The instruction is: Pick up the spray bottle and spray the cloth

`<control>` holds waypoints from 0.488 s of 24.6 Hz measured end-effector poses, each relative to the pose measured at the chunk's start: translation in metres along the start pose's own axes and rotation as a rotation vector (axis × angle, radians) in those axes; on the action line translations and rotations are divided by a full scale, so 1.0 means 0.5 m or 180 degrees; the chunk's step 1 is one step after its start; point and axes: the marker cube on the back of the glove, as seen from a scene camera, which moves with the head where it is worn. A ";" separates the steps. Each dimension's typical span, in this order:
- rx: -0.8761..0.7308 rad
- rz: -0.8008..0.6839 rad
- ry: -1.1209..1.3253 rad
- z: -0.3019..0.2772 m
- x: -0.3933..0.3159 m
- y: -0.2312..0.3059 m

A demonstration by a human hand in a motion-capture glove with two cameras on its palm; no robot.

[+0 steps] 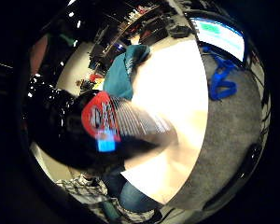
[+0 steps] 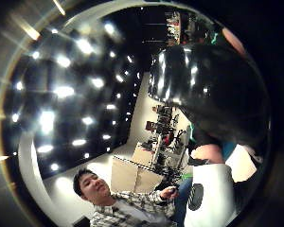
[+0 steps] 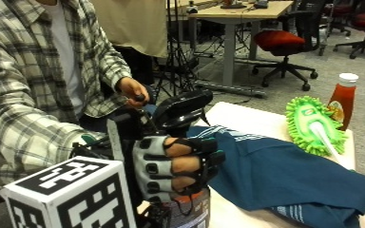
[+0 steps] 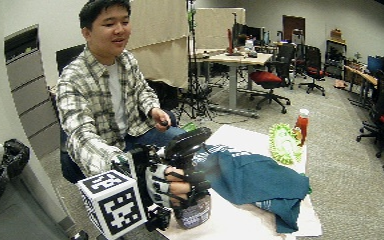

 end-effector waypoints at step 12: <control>-0.0346 -0.0097 -0.0172 0.011 0.003 -0.045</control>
